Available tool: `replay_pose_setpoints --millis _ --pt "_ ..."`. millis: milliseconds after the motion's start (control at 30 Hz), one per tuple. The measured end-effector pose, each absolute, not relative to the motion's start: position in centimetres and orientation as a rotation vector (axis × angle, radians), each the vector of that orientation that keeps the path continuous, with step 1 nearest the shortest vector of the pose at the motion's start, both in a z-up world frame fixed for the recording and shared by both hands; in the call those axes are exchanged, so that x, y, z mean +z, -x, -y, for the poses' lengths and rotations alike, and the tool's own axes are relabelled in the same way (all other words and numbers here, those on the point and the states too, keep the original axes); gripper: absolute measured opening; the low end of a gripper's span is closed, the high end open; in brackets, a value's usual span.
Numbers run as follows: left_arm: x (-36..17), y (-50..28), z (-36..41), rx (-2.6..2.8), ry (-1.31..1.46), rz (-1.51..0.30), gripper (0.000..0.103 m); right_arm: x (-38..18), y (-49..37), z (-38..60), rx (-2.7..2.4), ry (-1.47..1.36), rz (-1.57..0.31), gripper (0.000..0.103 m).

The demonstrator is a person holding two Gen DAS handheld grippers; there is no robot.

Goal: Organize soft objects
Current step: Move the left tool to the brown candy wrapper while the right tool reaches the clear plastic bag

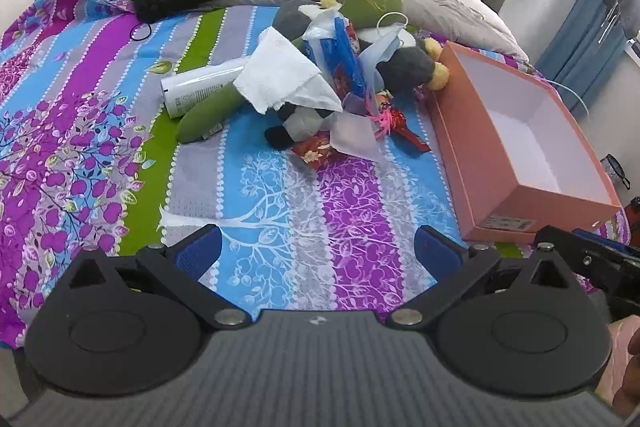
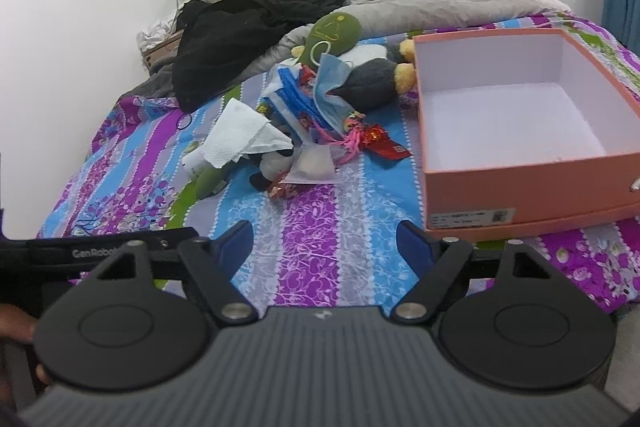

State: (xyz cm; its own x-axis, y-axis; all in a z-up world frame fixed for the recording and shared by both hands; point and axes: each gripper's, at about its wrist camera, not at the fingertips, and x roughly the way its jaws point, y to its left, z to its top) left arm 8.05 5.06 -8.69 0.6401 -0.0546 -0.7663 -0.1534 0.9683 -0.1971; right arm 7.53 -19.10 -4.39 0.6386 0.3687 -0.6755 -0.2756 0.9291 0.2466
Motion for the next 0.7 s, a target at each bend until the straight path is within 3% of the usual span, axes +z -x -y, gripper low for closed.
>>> replay_pose_setpoints --millis 200,700 --pt "-9.5 -9.2 -5.5 0.047 0.24 -0.872 0.102 -5.1 -8.8 17.7 0.387 -0.105 -0.784 0.08" --pt "-13.7 -13.0 -7.7 0.038 0.288 -0.911 0.081 -7.0 -14.5 13.1 0.525 -0.131 -0.819 0.081"
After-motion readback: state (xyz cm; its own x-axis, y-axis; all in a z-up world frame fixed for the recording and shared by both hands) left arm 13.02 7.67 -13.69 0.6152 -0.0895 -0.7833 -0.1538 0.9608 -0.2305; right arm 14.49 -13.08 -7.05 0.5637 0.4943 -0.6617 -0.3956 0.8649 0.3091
